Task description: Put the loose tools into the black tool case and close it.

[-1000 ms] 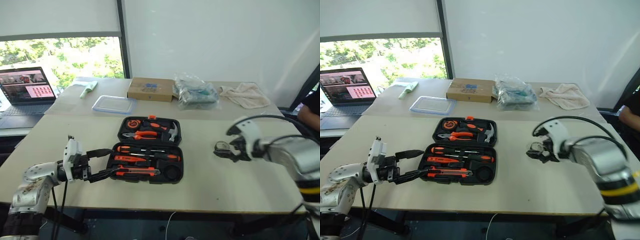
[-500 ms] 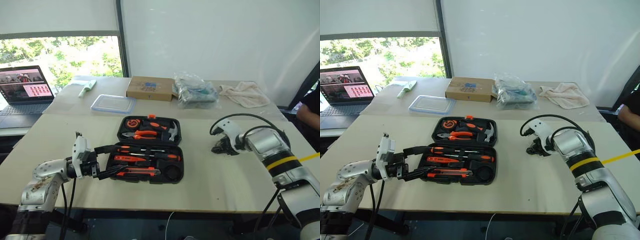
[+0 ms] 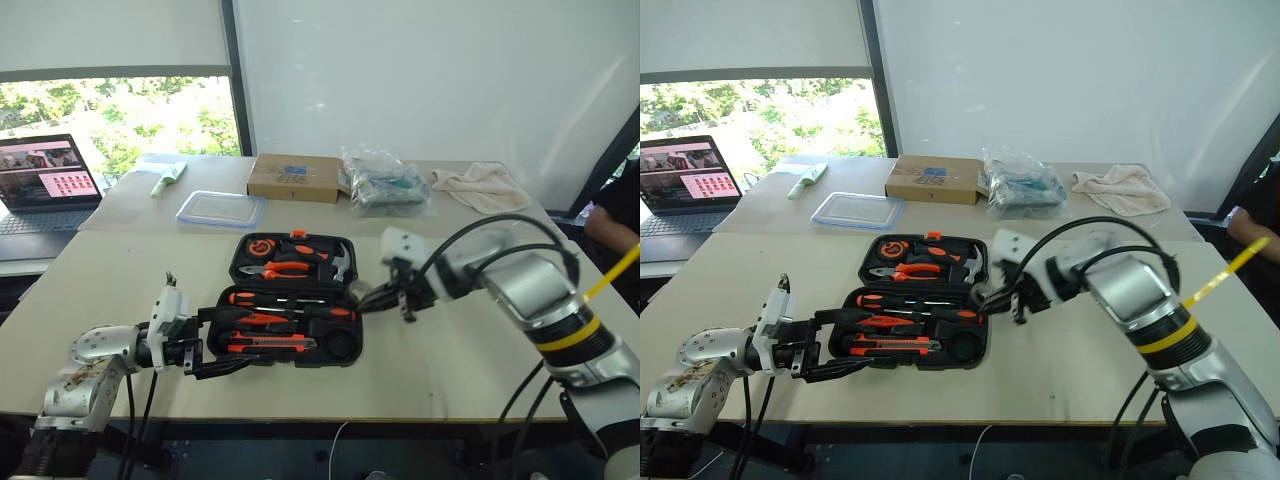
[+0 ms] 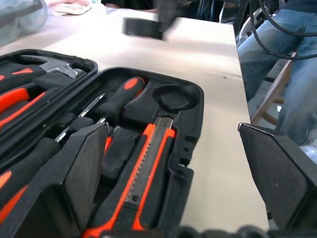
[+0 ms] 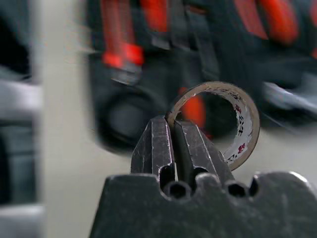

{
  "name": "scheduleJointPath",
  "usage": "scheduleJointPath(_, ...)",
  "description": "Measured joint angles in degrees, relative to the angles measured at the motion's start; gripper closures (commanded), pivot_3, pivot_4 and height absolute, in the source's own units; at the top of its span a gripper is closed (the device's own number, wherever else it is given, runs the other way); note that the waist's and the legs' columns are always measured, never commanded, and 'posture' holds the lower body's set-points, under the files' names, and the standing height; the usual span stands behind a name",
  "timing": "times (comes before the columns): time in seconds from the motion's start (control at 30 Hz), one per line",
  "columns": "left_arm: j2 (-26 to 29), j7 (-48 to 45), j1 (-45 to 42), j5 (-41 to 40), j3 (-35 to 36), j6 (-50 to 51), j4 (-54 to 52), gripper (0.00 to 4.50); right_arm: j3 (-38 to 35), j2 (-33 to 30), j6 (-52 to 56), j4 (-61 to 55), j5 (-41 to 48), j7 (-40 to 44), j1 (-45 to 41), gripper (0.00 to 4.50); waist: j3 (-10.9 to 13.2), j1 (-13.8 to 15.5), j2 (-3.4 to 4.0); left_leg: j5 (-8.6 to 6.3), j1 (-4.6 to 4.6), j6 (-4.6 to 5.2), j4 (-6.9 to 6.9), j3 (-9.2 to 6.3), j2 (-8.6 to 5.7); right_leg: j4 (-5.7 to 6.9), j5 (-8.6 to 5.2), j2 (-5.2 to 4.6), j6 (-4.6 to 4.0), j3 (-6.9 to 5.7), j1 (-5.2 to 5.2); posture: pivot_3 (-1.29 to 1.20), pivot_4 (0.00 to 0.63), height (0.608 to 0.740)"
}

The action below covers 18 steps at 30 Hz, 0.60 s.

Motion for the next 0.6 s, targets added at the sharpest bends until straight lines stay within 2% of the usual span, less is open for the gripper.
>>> scheduleJointPath(0.13,0.05,0.04,2.14,0.34,0.02,-0.06,0.04,0.00,4.26,3.26,3.52,-2.16,-1.02,-2.26,0.54,4.45,0.00,0.20,-0.01,-0.01,-0.02,0.01,0.21,-0.01,-0.01,0.01,0.00,-0.04,0.00,-0.01,0.02,0.00,0.150,0.740)
scheduleJointPath(0.47,1.37,0.99,4.06,0.48,0.10,0.39,-2.43,0.00,11.83,4.84,1.10,1.64,-7.53,-3.53,0.97,4.45,0.00,0.01,0.00,0.01,0.08,-0.02,0.27,0.01,-0.03,0.06,0.02,0.02,-0.05,0.03,0.01,0.00,0.150,0.740)
scheduleJointPath(0.53,2.20,1.48,4.79,0.36,0.67,0.84,-3.52,0.00,12.74,4.54,-0.33,1.92,-8.59,-2.70,0.45,3.71,-0.01,0.09,0.00,0.01,0.10,-0.02,0.27,0.00,-0.04,0.05,0.02,0.00,-0.05,0.03,0.04,0.00,0.150,0.740)
scheduleJointPath(0.6,2.65,2.29,4.97,0.30,1.13,1.57,-3.82,0.00,12.73,4.22,-0.93,1.98,-9.36,-2.59,0.32,3.15,0.00,0.36,0.00,0.01,0.08,-0.02,0.30,-0.01,-0.03,0.06,0.02,-0.03,-0.05,0.03,0.05,0.00,0.150,0.740)
